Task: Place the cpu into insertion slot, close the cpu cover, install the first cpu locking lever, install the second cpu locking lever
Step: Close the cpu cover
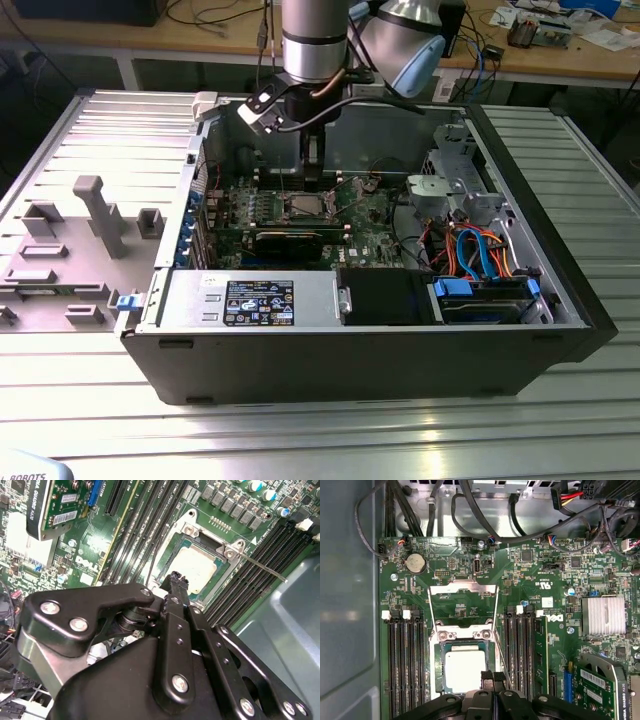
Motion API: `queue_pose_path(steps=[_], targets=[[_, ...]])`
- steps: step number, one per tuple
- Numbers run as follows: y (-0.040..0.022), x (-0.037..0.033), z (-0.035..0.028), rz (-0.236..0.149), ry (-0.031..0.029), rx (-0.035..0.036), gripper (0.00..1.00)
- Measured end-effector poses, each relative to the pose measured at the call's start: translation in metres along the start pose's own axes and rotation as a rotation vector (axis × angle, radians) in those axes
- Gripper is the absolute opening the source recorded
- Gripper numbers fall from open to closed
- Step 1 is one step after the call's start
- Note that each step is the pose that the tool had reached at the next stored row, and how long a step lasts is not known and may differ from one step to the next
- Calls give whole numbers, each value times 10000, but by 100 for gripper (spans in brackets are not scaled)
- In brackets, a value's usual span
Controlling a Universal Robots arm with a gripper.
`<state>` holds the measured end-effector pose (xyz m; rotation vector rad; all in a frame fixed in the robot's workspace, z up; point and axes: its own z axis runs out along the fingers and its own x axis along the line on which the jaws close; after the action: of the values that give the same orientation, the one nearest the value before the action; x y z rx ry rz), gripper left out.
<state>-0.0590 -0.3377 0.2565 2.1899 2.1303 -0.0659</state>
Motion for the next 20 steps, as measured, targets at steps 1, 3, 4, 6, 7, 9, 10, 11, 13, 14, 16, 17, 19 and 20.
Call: queue_pose_path(steps=[1,3,4,6,7,9,10,11,13,14,16,17,19,20], targets=[[9,0,0,-2,-1,35,11],[12,0,0,-4,-1,35,11],[13,0,1,-4,0,36,11],[15,0,1,-4,-1,36,11],[16,0,1,-4,-1,36,11],[17,0,0,-4,-1,36,11],[18,0,0,-4,-1,36,11],[18,0,1,-4,-1,36,11],[19,0,-4,-4,-3,37,11],[19,-1,-21,-4,0,35,11],[21,-7,-80,-4,-1,36,11],[22,-10,-119,-3,0,35,11],[25,-18,-208,-4,0,35,11],[25,-19,-212,-4,1,34,11]])
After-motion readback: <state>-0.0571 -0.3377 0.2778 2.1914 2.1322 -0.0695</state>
